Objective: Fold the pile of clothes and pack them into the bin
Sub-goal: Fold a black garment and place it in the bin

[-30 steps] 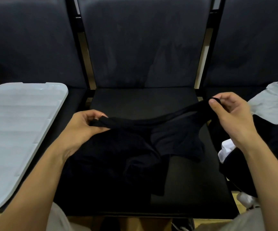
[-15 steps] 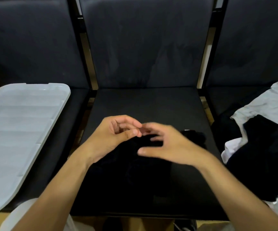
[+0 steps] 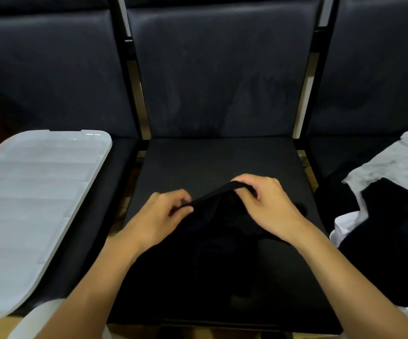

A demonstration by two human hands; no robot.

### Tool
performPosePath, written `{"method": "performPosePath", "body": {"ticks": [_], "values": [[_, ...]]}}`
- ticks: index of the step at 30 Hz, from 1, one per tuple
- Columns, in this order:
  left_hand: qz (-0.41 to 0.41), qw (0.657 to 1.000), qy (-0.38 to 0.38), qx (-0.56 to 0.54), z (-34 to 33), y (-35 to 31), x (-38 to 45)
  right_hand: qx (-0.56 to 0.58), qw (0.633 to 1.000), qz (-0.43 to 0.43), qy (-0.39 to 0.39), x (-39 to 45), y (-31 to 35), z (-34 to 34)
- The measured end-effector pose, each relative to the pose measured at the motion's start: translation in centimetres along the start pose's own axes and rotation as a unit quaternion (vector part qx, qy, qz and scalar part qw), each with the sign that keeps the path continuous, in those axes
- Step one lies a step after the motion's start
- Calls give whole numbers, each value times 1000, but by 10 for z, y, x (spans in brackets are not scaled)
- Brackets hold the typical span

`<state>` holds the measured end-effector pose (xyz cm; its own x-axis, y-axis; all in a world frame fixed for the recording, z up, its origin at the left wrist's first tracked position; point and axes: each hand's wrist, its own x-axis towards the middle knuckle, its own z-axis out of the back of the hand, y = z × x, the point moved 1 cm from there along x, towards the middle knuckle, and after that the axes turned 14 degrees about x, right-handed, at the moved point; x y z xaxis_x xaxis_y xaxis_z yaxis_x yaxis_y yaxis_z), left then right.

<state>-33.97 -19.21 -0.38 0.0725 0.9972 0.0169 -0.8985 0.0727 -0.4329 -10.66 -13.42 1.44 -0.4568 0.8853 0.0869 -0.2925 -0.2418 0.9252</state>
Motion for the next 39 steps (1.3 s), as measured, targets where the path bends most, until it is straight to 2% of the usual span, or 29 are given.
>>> {"method": "performPosePath", "body": {"ticks": [3,5,7,9,11,12,16,17,20,22,25,27,31,34,36,39], "values": [[9,999,1,47,-5,17,1,40,999,-7,-37,4,5,10],[24,999,41,-12,-10,25,-3,80,995,-21,-59,9,10,16],[52,990,40,-124,-11,25,-3,96,992,-39,-67,18,19,25],[89,971,-31,-220,0,25,7,75,995,-30,-62,35,26,40],[104,960,-88,-246,32,24,22,52,996,-8,-68,58,35,62],[91,965,-92,-228,56,23,30,39,996,4,-75,71,43,76],[-13,998,19,-53,159,8,57,-55,991,73,-96,115,100,132],[-26,1000,13,4,182,5,65,-74,988,86,-104,124,116,144],[-41,979,-90,176,245,1,85,-136,970,148,-138,135,168,177],[-18,957,-136,257,277,-5,83,-153,955,184,-175,129,199,196],[3,930,-187,318,290,-15,64,-126,952,205,-191,105,215,209],[8,920,-196,340,275,-13,46,-116,960,186,-176,83,201,202],[20,927,-95,363,197,15,-2,-128,984,95,-77,19,127,154],[25,930,18,365,121,39,-49,-196,978,59,45,-33,55,105],[35,926,95,363,78,54,-78,-204,971,-18,123,-60,11,76],[33,918,222,326,33,67,-111,-171,957,-125,198,-95,-28,40]]}}
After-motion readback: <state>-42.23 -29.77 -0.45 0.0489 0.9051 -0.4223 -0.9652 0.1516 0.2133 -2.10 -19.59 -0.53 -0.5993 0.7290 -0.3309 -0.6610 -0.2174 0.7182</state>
